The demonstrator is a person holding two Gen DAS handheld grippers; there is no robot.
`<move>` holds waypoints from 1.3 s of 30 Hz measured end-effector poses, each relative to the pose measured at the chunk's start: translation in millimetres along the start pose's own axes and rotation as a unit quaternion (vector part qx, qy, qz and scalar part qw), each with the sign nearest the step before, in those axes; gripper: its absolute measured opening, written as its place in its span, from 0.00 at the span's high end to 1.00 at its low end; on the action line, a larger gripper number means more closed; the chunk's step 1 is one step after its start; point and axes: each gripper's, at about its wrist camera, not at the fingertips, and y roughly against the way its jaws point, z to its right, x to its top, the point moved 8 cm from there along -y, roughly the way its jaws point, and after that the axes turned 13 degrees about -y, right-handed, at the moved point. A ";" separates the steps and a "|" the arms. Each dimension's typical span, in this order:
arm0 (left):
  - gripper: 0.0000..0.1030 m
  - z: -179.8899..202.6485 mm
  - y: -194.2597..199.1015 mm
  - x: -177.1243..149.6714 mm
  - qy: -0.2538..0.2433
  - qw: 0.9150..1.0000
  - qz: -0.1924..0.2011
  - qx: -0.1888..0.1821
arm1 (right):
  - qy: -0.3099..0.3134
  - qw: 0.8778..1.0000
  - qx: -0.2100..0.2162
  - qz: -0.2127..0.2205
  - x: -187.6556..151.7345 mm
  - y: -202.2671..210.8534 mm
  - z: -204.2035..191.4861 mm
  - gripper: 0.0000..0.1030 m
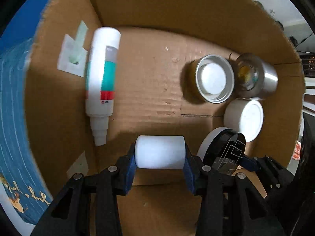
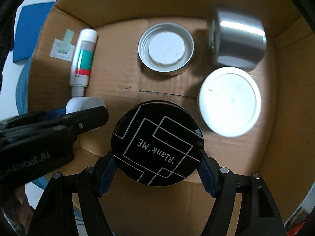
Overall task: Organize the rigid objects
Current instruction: 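Lower the white cap and black compact into the box and open both tools, then grasp the walnut with the left tool while the right tool grasps the white oval case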
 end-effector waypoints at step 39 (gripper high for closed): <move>0.02 31.5 146.0 -81.8 0.014 0.975 0.206 0.084 | -0.044 0.988 -0.031 0.142 -62.5 123.7 49.8 0.00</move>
